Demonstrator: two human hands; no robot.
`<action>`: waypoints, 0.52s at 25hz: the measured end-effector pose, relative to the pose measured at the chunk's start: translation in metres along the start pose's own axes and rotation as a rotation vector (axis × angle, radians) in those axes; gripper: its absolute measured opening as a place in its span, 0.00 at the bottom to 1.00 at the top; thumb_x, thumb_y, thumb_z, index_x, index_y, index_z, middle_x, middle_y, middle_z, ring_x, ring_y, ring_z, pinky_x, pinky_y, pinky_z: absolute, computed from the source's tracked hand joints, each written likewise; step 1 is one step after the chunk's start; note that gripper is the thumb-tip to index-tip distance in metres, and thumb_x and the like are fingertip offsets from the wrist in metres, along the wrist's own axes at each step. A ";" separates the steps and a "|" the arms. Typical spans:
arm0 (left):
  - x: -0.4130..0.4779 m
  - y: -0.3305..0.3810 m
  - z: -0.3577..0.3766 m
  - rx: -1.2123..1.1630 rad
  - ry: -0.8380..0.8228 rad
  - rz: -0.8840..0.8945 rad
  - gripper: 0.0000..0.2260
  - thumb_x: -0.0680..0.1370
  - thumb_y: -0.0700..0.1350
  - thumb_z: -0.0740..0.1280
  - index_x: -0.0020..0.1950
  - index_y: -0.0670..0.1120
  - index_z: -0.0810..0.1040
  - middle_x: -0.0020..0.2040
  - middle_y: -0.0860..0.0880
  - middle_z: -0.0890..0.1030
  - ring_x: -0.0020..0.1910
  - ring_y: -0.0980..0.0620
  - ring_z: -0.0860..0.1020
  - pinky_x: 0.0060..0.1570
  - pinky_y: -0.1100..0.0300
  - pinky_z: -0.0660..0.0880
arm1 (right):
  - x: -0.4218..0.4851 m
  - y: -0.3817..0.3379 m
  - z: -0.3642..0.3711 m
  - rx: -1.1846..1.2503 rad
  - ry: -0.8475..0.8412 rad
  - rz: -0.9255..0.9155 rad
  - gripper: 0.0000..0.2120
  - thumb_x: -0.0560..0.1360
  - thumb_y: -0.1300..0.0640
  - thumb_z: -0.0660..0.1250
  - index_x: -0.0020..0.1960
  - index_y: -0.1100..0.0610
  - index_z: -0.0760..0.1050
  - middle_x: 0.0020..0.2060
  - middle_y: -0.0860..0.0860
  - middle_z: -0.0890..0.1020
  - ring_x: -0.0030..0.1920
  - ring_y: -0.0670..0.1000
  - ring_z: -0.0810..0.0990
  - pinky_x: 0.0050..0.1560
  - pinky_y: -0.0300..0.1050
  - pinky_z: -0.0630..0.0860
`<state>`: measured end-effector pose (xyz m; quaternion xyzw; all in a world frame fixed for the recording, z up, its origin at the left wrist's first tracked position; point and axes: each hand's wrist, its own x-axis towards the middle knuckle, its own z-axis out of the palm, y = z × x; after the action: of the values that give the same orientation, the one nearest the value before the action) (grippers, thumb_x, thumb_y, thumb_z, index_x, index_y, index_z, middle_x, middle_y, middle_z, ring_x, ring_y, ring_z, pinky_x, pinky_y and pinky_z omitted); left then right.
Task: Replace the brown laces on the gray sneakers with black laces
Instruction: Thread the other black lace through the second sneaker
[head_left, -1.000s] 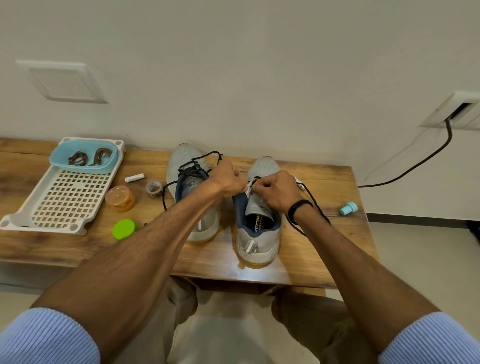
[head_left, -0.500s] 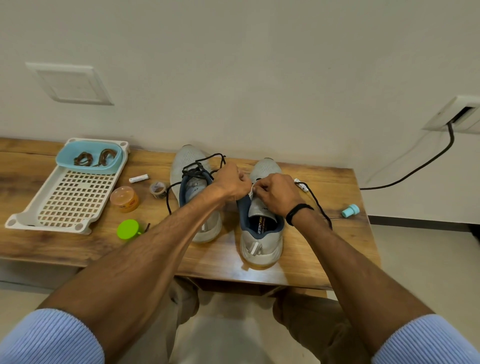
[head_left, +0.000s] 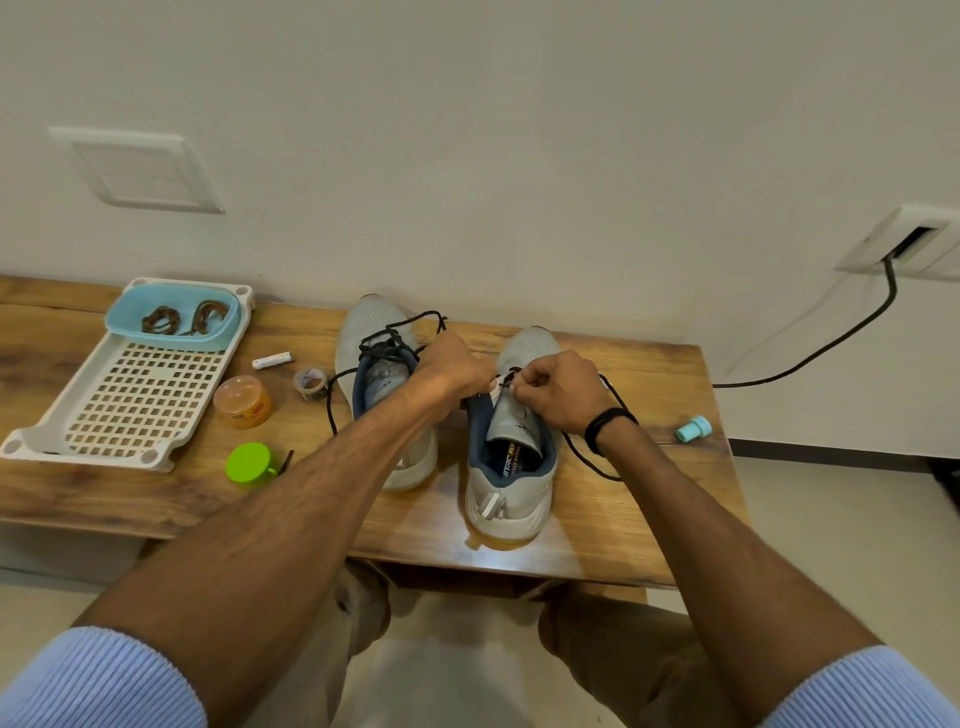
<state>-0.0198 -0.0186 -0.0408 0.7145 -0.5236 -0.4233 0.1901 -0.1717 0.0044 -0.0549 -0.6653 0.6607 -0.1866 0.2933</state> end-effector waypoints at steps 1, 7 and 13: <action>0.000 0.001 0.000 -0.021 0.001 -0.010 0.13 0.69 0.34 0.69 0.33 0.45 0.66 0.31 0.48 0.68 0.29 0.53 0.67 0.23 0.61 0.62 | 0.000 -0.001 0.002 -0.024 0.000 -0.010 0.06 0.75 0.55 0.70 0.45 0.56 0.85 0.40 0.48 0.85 0.38 0.44 0.78 0.34 0.31 0.69; -0.003 0.002 0.002 -0.066 -0.007 -0.014 0.16 0.71 0.33 0.70 0.32 0.46 0.64 0.29 0.49 0.65 0.28 0.54 0.65 0.24 0.62 0.61 | 0.000 -0.004 0.009 -0.090 0.024 -0.022 0.07 0.75 0.57 0.69 0.46 0.57 0.86 0.38 0.49 0.84 0.31 0.41 0.72 0.28 0.27 0.61; -0.006 0.003 0.004 -0.102 -0.057 -0.004 0.13 0.70 0.33 0.69 0.30 0.44 0.69 0.29 0.48 0.68 0.28 0.53 0.68 0.26 0.61 0.66 | -0.001 -0.011 0.016 -0.159 0.054 -0.061 0.10 0.77 0.56 0.67 0.46 0.57 0.86 0.37 0.53 0.84 0.32 0.46 0.73 0.29 0.36 0.62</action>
<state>-0.0252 -0.0138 -0.0386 0.6926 -0.5053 -0.4700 0.2102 -0.1527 0.0072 -0.0599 -0.7009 0.6606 -0.1605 0.2157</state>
